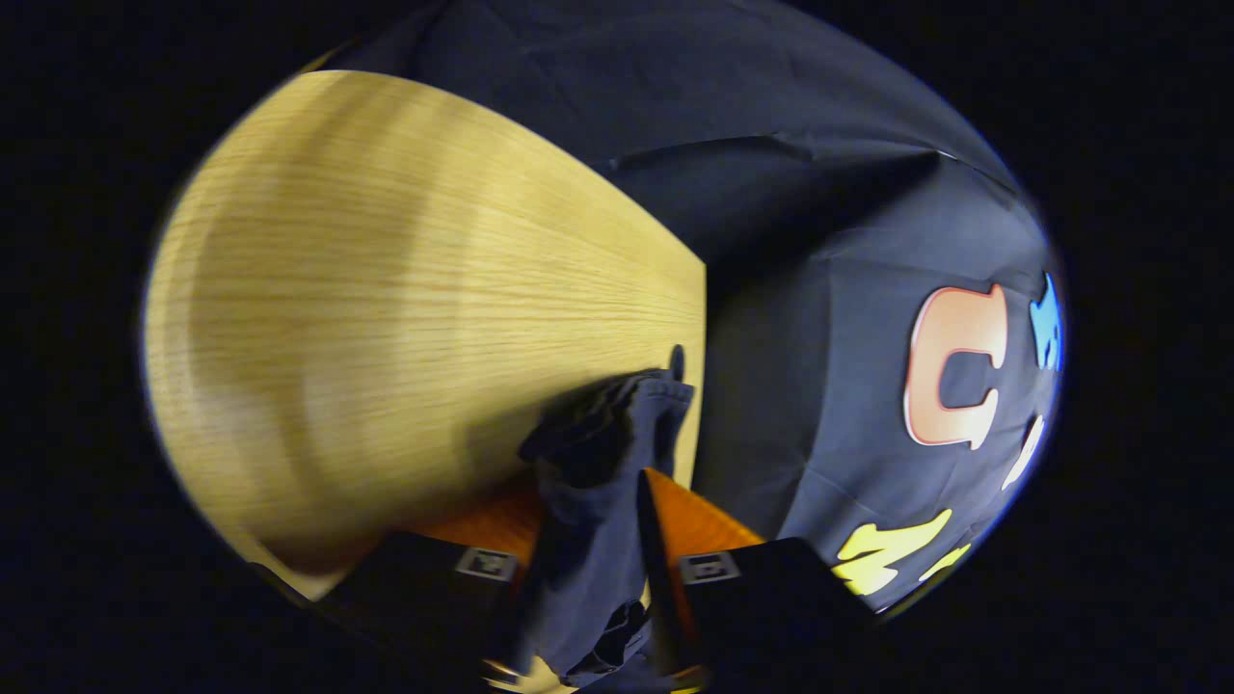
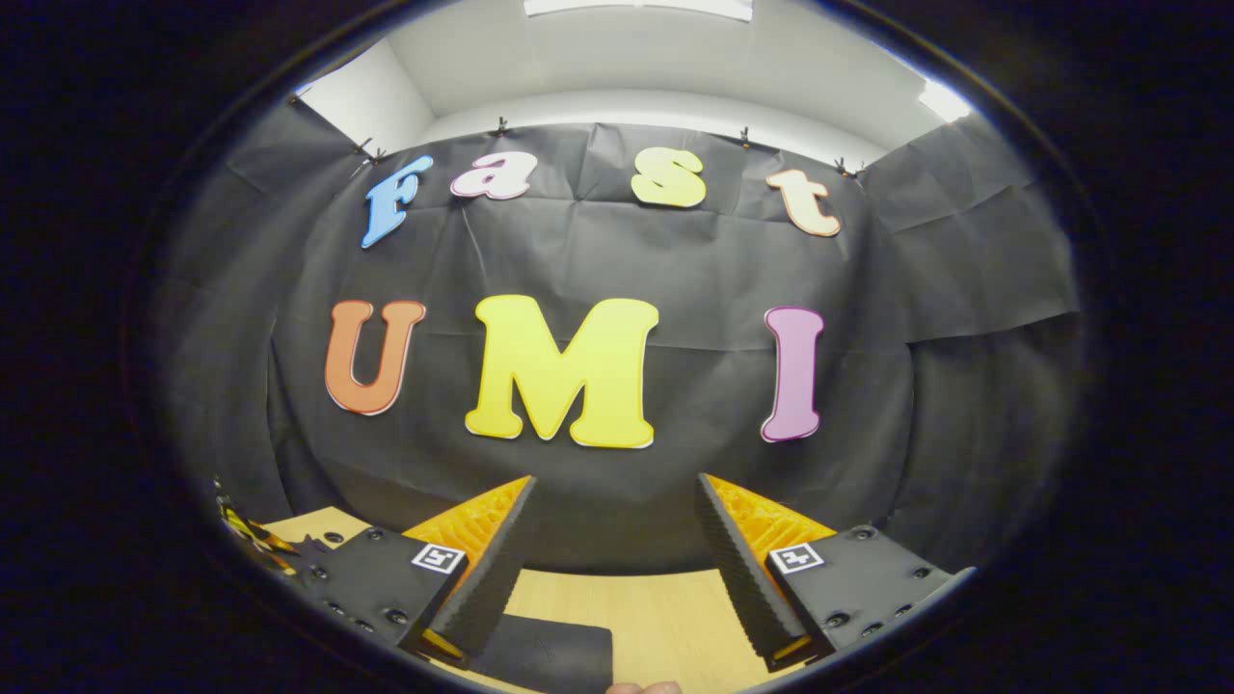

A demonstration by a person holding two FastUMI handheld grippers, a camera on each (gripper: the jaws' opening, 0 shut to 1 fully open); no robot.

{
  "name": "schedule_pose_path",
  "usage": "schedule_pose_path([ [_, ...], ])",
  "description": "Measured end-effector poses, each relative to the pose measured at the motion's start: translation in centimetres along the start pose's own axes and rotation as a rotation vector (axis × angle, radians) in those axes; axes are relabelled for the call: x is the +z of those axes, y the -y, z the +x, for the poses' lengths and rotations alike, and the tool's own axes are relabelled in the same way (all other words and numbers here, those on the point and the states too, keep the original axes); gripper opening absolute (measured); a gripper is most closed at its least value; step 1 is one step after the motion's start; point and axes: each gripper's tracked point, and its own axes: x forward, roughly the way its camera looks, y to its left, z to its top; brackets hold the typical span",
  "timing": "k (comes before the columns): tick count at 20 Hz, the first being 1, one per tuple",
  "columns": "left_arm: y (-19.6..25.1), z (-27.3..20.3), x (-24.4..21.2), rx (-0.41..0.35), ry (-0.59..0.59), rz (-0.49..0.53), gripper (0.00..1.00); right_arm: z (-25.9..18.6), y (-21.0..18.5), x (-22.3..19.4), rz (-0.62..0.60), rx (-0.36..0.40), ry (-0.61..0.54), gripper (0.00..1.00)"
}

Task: Grasp the waist and the cuffs of the jeans and fold them to make the two legs overlap; first hold the waist and fold one-third of the jeans toward the cuffs, then hold the cuffs and fold the remaining one-third in the same direction to finish folding.

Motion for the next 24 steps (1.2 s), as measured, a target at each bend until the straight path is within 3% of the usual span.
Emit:
schedule_pose_path([
  [1,0.1,-0.1,0.3,0.003,0.001,0.006,0.12,0.0,0.0,0.1,-0.004,0.004,-0.001,0.99],
  [3,-0.1,-0.1,0.0,0.01,0.015,0.049,0.07,-0.1,0.1,0.5,-0.007,0.005,0.007,0.99],
  [6,0.0,-0.4,0.1,0.039,0.032,0.076,0.06,0.1,0.1,0.2,-0.005,0.001,-0.004,0.99],
  [11,4.0,-2.4,-2.0,0.05,0.14,0.478,0.06,0.2,0.2,-0.4,0.007,0.001,-0.027,0.99],
  [16,10.8,-4.1,-6.5,-0.058,0.181,0.662,0.05,0.1,0.9,-0.5,0.026,-0.016,-0.048,0.99],
  [24,17.4,-6.3,-14.5,-0.219,0.136,0.796,0.05,-1.8,3.8,-0.3,0.018,-0.067,-0.053,0.99],
])
